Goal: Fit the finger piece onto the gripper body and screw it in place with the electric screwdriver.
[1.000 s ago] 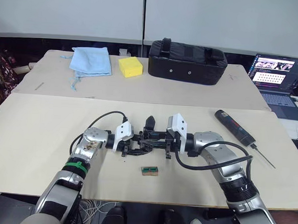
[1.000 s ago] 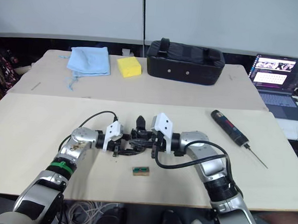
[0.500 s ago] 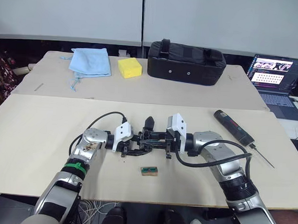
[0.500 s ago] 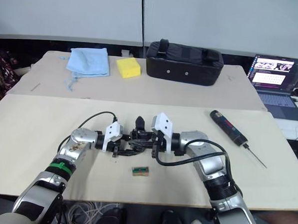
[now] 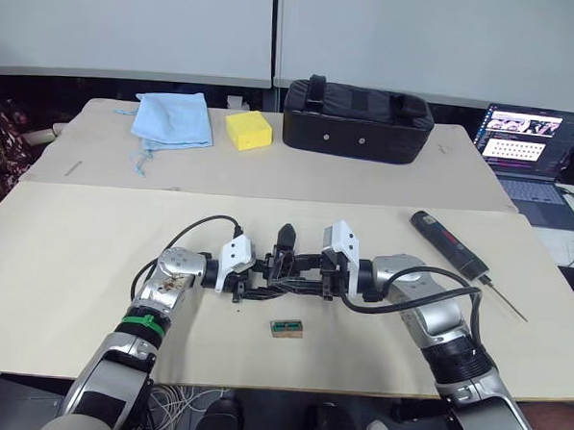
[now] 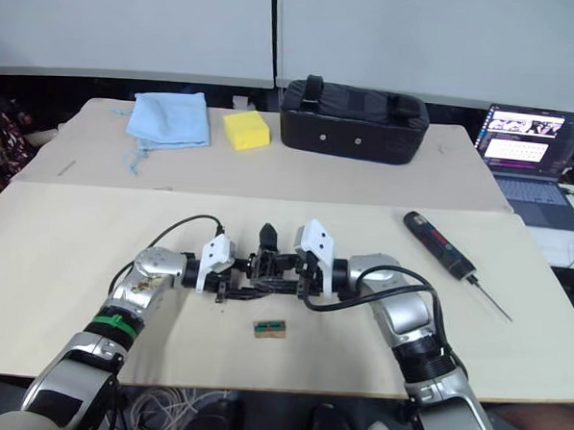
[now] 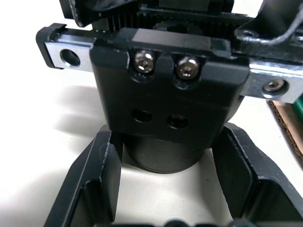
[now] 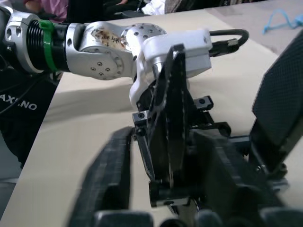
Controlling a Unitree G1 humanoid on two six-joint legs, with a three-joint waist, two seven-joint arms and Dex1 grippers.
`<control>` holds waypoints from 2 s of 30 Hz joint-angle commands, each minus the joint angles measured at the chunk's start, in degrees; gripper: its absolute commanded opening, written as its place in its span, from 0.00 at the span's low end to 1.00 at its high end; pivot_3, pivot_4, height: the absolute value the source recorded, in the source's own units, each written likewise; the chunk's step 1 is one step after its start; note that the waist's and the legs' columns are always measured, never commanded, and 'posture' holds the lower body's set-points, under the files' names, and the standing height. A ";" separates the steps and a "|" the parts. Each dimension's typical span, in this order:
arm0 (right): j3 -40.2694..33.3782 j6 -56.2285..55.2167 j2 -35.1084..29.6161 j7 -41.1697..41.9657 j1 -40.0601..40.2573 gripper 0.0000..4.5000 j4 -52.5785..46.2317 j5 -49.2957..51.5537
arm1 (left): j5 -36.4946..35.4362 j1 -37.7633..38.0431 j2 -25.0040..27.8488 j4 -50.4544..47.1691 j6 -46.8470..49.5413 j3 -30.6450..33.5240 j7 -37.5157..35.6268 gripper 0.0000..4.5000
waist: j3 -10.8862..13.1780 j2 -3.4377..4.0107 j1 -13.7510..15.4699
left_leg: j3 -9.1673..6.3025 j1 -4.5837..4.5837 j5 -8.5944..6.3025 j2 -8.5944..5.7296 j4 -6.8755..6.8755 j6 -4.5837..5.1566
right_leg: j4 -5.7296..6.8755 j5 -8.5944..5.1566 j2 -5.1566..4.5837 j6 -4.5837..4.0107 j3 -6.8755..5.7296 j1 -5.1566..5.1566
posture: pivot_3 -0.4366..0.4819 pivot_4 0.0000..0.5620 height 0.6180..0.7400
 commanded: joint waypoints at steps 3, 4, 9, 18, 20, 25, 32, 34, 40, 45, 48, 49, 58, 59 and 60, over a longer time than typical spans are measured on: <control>-3.31 -3.39 0.86 2.04 -1.76 1.00 -2.54 3.21 | 1.23 1.00 0.41 1.03 0.80 -0.79 0.09 0.50 | 0.00 0.00 0.00 | 0.00 0.00 0.00 0.01 0.00 0.00 | -0.01 0.00 0.00 0.00 0.00 0.00 | 0.48 0.27 1.00; -3.59 -3.82 0.95 2.22 -1.67 1.00 -2.84 3.53 | 1.27 1.08 0.44 1.03 0.86 -0.83 0.03 0.50 | 0.00 0.00 0.01 | 0.00 0.00 0.00 0.01 0.00 0.00 | -0.01 0.00 0.00 0.00 0.00 0.01 | 0.48 0.27 1.00; -6.13 -3.97 0.19 2.29 -0.84 1.00 -6.20 6.08 | 0.85 1.53 0.29 0.79 2.05 0.08 1.54 0.50 | 0.00 0.00 0.01 | 0.00 0.00 0.00 0.01 0.00 0.00 | -0.01 0.00 0.00 0.00 0.00 0.01 | 0.48 0.27 1.00; -13.36 2.44 -5.56 -0.12 0.05 1.00 -16.29 13.56 | 0.40 3.67 4.86 -0.07 0.10 1.58 0.99 0.99 | 0.00 0.00 -0.44 | 0.00 0.07 0.00 0.05 -0.01 0.00 | 0.01 -0.19 0.00 -0.35 0.01 0.01 | 0.48 0.27 1.00; -17.86 4.58 -9.68 -1.43 3.99 1.00 -19.19 14.98 | -2.21 6.22 8.03 -3.63 1.53 3.91 -0.96 0.99 | 0.00 0.00 -0.66 | 0.00 0.10 0.00 0.05 -0.06 -0.01 | 0.02 -0.21 0.00 -0.39 0.01 0.01 | 0.48 0.27 1.00; -31.01 5.89 -17.86 -4.60 17.62 1.00 -22.79 16.46 | -12.41 12.89 14.67 -14.88 8.81 11.32 -5.03 0.99 | 0.02 0.03 -0.75 | 0.03 0.14 -0.02 0.02 -0.40 -0.04 | -0.03 -0.30 -0.12 -0.47 0.01 -0.06 | 0.48 0.27 1.00; -55.41 -2.78 -19.08 -4.29 43.78 1.00 -16.92 10.98 | -23.76 8.75 16.84 -21.54 18.95 23.74 1.44 0.99 | 0.05 -0.01 1.40 | 0.10 0.05 -0.02 -0.07 -0.33 -0.04 | -0.09 -0.38 -0.25 -0.40 -0.05 -0.05 | 0.48 0.27 1.00; -59.47 -6.32 -17.04 -5.49 48.69 1.00 -12.62 9.55 | -25.44 7.89 16.62 -23.76 20.22 23.99 0.71 0.99 | 0.05 -0.01 1.41 | 0.15 0.15 -0.03 -0.10 -0.33 -0.05 | -0.25 -0.38 -0.32 -0.33 -0.06 0.12 | 0.48 0.27 1.00; -62.06 -12.46 -11.56 -7.98 56.63 1.00 -6.60 8.27 | -29.00 6.85 16.30 -29.97 25.07 23.72 1.10 0.99 | 0.05 0.00 -0.03 | 0.27 0.46 -0.31 -0.15 -0.40 -0.45 | -0.38 -0.44 -0.51 -0.23 -0.04 0.42 | 0.48 0.27 1.00; -58.74 -7.73 -14.54 -12.94 52.43 1.00 -8.59 8.38 | -31.43 6.02 16.52 -33.55 28.56 24.48 2.97 0.99 | 0.05 0.01 -1.65 | 0.26 0.64 -0.34 -0.12 -0.42 -0.50 | -0.27 -0.41 -0.48 -0.27 0.02 0.46 | 0.48 0.27 1.00; -55.12 -2.20 -20.62 -15.72 44.13 1.00 -5.75 7.83 | -31.56 6.03 16.62 -34.74 29.14 24.22 3.38 0.99 | 0.06 0.04 -2.38 | 0.29 0.72 -0.34 -0.22 -0.42 -0.49 | -0.27 -0.41 -0.49 -0.26 0.20 0.49 | 0.48 0.27 1.00; -53.38 0.26 -22.89 -16.82 40.71 1.00 -3.83 7.24 | -31.51 6.08 16.69 -34.98 29.32 24.07 3.43 0.99 | 0.07 0.03 -2.35 | 0.30 0.72 -0.33 -0.24 -0.42 -0.49 | -0.26 -0.40 -0.48 -0.25 0.23 0.49 | 0.48 0.27 1.00; -23.90 3.81 -32.69 -12.59 0.18 1.00 32.77 -9.77 | -30.23 6.75 15.88 -36.08 28.66 22.07 3.48 0.99 | 0.20 -0.11 -2.06 | 0.33 0.57 -0.05 -0.29 -0.52 -0.03 | -0.33 -0.41 -0.37 -0.23 0.32 0.39 | 0.48 0.27 1.00; -21.57 2.26 -32.21 -12.02 -2.94 1.00 36.88 -11.78 | -30.16 6.64 15.67 -36.05 28.54 21.94 3.63 0.99 | 0.22 -0.12 -1.80 | 0.33 0.55 -0.05 -0.30 -0.51 -0.03 | -0.33 -0.41 -0.37 -0.22 0.36 0.36 | 0.48 0.27 1.00; -19.26 -0.07 -31.65 -11.27 -5.83 1.00 40.95 -13.78 | -30.11 6.66 15.54 -36.16 28.40 21.84 3.76 0.99 | 0.23 -0.13 -1.59 | 0.33 0.47 -0.05 -0.34 -0.54 -0.02 | -0.35 -0.43 -0.37 -0.18 0.36 0.31 | 0.48 0.27 1.00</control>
